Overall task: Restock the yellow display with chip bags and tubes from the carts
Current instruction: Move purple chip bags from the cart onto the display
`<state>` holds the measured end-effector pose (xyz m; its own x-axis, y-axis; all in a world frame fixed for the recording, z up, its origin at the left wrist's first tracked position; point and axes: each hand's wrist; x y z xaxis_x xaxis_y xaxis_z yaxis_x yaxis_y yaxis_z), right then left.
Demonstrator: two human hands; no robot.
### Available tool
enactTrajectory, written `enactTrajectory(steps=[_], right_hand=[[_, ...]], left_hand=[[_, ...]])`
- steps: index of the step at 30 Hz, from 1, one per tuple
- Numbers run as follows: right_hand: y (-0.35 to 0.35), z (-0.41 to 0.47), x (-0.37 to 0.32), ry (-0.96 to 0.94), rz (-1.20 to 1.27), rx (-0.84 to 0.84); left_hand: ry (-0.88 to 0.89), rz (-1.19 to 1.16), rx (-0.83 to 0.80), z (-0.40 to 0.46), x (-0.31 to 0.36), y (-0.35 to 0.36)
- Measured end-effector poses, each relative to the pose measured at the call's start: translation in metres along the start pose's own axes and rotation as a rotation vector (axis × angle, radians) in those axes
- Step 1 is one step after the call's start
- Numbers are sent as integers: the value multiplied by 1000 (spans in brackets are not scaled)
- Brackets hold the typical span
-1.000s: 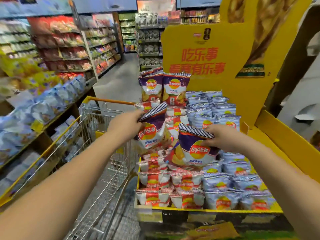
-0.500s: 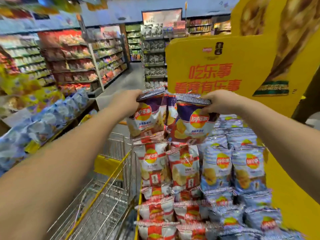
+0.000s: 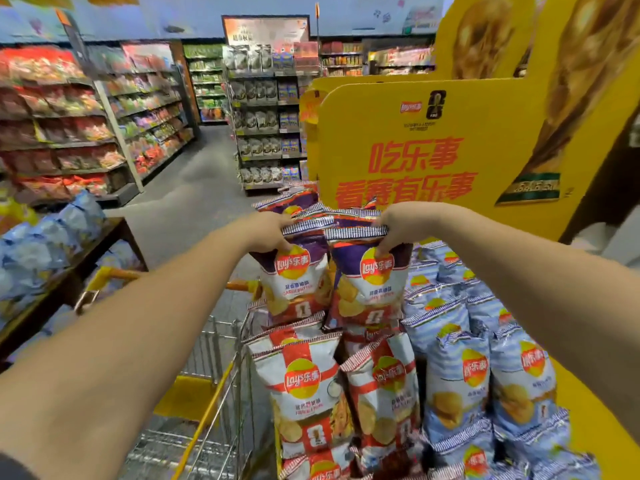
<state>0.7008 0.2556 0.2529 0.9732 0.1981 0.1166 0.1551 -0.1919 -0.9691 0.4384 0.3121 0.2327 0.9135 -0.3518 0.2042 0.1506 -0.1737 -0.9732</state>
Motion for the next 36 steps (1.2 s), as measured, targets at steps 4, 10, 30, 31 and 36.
enactTrajectory(steps=[4, 10, 30, 31, 36], right_hand=[[33, 36, -10, -55, -162, -28], [43, 55, -7, -72, -323, 182], [100, -54, -47, 106, 360, 664], [104, -62, -52, 105, 440, 661], [161, -155, -71, 160, 844, 507]], left_hand=[[36, -37, -84, 34, -15, 22], [113, 86, 145, 56, -26, 45], [-10, -297, 562, -94, 52, 91], [-13, -369, 562, -105, 58, 96], [-101, -699, 451, -197, 112, 150]])
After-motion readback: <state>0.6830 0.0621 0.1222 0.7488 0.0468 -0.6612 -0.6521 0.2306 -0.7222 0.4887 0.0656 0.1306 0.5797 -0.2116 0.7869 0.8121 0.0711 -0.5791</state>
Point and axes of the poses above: each hand's wrist, its own z-axis towards the middle knuckle, its own y-axis out of the palm, x = y × z, and after that the axes turned 6 degrees about -z, right-handed
